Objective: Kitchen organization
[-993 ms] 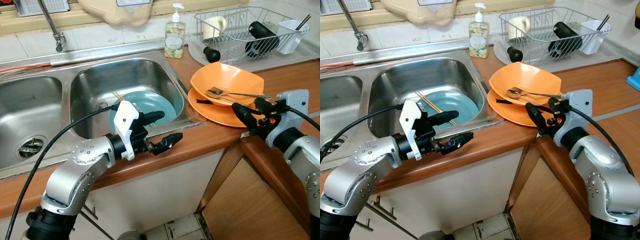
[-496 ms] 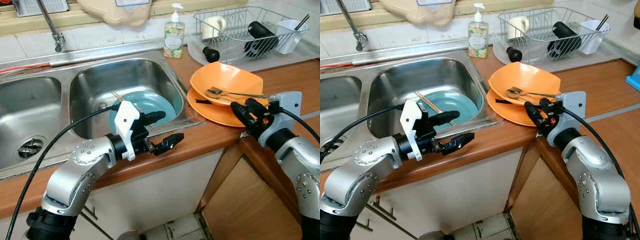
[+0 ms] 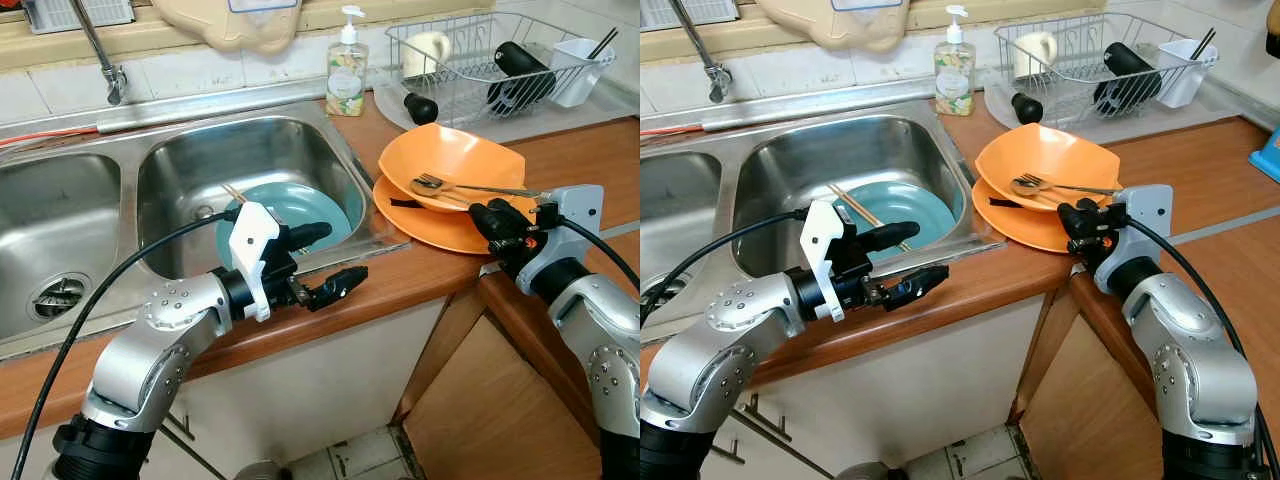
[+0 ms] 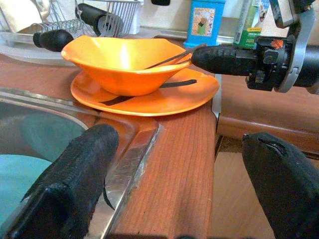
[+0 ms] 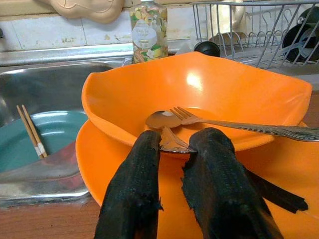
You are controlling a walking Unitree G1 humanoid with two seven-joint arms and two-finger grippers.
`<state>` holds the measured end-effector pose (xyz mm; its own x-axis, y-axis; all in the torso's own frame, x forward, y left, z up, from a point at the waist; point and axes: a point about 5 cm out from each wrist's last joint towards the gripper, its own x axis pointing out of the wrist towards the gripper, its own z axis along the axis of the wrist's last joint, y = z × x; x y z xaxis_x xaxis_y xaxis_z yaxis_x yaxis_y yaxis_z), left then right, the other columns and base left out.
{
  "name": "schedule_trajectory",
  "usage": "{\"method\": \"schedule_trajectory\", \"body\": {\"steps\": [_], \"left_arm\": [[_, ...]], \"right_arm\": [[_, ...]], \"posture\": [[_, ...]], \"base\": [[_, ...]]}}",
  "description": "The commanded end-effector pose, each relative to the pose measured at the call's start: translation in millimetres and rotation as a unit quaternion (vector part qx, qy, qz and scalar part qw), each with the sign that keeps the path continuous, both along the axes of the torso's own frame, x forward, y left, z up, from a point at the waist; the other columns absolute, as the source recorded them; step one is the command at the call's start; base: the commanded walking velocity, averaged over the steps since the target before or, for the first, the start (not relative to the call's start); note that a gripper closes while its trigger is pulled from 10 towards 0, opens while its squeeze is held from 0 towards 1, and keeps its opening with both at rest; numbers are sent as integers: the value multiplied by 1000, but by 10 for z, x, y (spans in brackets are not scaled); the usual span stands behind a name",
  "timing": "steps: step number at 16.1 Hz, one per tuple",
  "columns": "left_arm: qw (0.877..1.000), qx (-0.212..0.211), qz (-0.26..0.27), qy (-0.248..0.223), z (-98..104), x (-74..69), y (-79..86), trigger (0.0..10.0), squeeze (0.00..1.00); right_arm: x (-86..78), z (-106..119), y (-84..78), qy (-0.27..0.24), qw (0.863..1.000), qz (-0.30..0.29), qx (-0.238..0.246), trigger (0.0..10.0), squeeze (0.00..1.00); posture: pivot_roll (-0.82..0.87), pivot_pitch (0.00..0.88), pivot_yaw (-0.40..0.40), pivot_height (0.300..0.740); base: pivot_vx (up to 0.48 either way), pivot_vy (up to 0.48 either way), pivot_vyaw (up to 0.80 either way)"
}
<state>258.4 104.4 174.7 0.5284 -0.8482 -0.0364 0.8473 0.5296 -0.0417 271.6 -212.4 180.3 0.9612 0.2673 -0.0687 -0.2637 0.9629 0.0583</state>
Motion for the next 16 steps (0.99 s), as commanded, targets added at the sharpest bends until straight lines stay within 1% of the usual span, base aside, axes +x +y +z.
{"method": "schedule_trajectory", "body": {"steps": [1, 5, 8, 12, 14, 15, 16], "left_arm": [[1000, 7, -8, -6, 21, -25, -22, 10000, 380], [1000, 8, -8, -7, 25, -23, -23, 10000, 376], [1000, 9, -9, -11, 43, -14, -24, 10000, 376], [1000, 18, -13, -20, 71, 7, -26, 10000, 376], [998, 37, -12, -43, 98, 52, -40, 10000, 376], [996, 58, -2, -65, 122, 116, -52, 10000, 373], [994, 63, 2, -85, 171, 175, -80, 10000, 102]], "right_arm": [[29, 52, 33, -12, 1000, 7, -6, 0, 0], [20, 105, 24, -21, 1000, 13, -8, 0, 0], [9, 241, 13, -44, 998, 32, -11, 0, 0], [-20, 381, 3, -58, 996, 63, 12, 0, 0], [-21, 440, 28, -67, 995, 75, 22, 0, 0], [-18, 483, 63, -74, 993, 84, 33, 0, 0], [-20, 521, 118, -77, 992, 98, 36, 0, 0]], "posture": [[-51, 0, 69, 740], [-52, 0, 71, 740], [-54, 0, 72, 740], [-56, 0, 71, 740], [-55, 0, 67, 740], [-53, 0, 62, 740], [-53, 0, 62, 740]], "base": [[0, 0, 0], [0, 0, 0], [0, 0, 0], [0, 0, 0], [0, 0, 0], [0, 0, 0], [0, 0, 0]]}}
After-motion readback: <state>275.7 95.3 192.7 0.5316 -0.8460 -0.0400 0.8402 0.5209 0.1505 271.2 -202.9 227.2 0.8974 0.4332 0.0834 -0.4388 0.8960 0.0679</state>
